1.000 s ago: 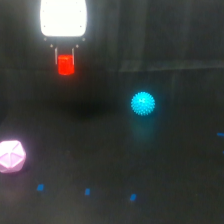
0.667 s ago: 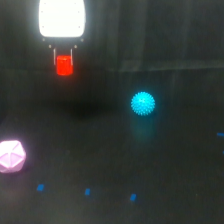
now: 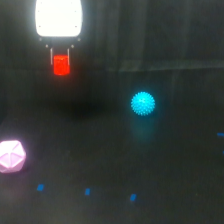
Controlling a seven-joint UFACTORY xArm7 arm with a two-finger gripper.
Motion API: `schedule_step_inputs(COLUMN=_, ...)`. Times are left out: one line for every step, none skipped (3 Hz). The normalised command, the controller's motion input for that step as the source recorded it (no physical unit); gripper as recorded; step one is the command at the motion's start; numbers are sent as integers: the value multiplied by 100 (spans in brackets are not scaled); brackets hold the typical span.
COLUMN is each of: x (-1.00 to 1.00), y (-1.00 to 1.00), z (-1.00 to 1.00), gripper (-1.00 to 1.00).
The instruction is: Pick up the red object from the table
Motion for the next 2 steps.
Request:
schedule_step_inputs(x=-7, y=1, z=-23, gripper=-100)
schedule_step_inputs(x=-3, y=-21, z=-31, gripper=-100)
